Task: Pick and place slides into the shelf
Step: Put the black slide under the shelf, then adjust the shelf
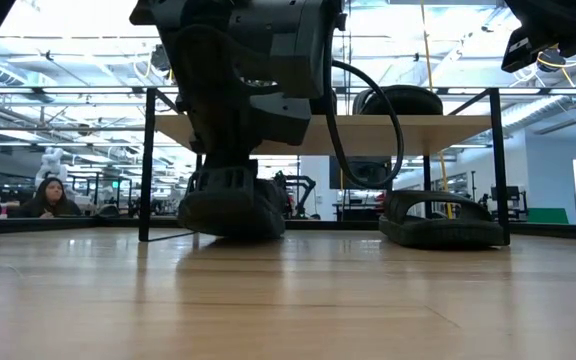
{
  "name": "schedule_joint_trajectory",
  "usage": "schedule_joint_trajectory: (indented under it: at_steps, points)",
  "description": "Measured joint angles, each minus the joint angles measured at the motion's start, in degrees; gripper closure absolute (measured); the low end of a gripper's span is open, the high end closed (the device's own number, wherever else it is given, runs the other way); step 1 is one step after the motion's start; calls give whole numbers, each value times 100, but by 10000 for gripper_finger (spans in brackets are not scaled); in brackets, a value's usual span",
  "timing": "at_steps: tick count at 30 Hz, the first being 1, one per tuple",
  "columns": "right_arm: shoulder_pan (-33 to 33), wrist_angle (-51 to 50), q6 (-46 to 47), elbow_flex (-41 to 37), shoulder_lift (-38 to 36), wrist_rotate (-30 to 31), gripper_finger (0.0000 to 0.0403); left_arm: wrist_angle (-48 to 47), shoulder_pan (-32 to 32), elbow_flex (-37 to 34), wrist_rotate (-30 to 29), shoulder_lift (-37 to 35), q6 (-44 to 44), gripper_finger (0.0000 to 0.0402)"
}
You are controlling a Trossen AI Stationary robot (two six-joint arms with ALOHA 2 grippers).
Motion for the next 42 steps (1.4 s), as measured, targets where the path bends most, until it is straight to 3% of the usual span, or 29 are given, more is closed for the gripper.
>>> schedule_joint_trajectory:
  at_steps: [20,37,42]
  points:
    - [1,2,3,0,1,-2,403,73,-97,-20,317,37,-207,198]
    - [0,2,3,-1,-1,-2,403,-301,-468,764,229,37,-146,192]
    - [1,0,3,0,0,-2,403,-944,-646,1032,220,36,-475,192]
